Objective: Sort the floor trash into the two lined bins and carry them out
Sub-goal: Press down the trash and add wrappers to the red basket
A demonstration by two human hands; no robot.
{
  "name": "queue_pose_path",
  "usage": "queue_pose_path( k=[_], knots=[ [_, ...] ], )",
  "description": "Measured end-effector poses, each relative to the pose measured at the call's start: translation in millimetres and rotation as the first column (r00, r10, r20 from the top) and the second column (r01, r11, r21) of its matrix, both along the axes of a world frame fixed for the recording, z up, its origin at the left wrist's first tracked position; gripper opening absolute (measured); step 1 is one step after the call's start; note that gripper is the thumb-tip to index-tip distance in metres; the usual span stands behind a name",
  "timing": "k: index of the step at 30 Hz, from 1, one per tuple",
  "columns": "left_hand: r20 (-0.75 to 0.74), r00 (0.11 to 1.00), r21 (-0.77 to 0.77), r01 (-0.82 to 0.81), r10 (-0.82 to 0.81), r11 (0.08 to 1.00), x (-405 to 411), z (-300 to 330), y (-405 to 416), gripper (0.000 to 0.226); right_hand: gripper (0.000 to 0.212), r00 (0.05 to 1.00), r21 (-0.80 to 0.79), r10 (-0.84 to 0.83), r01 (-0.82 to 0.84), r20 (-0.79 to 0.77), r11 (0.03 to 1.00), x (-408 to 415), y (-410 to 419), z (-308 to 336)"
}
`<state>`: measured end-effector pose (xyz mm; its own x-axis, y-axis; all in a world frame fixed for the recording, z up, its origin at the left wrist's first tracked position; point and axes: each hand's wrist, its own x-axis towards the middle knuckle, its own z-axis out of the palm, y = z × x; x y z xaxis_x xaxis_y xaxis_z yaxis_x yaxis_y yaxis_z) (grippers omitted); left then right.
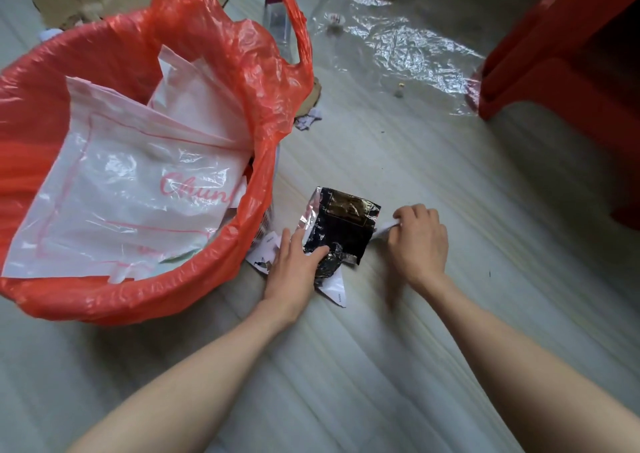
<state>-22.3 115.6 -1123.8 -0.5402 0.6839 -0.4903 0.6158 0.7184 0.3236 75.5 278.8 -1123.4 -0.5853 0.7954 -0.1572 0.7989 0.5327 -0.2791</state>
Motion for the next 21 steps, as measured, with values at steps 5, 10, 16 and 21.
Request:
queue_pose_path(
  k=[5, 10, 16, 21],
  knots=[
    [-0.002, 0.999, 0.034, 0.048, -0.048, 0.998, -2.2, 2.4, -2.7, 0.063, 0.029, 0.952, -0.209, -0.302, 0.287, -0.048, 0.935, 2.0, 19.5, 3.3],
    [0.111, 0.982, 0.072, 0.144, -0.151, 0.987, 1.9, 2.6, -10.9, 0.085, 0.030, 0.799, -0.408, -0.596, 0.521, -0.076, 0.750, -6.6, 27.9, 15.4],
    [0.071, 0.975, -0.007, 0.211, -0.210, 0.977, 3.2, 5.4, -16.1, 0.076, 0.030, 0.772, -0.319, -0.634, 0.610, 0.037, 0.725, 13.8, 36.4, 19.5],
    [0.108, 0.983, 0.081, 0.143, -0.151, 0.986, 6.2, 13.9, -17.9, 0.062, 0.025, 0.995, -0.118, -0.102, 0.104, 0.022, 0.988, 5.4, 21.7, 19.5]
  ],
)
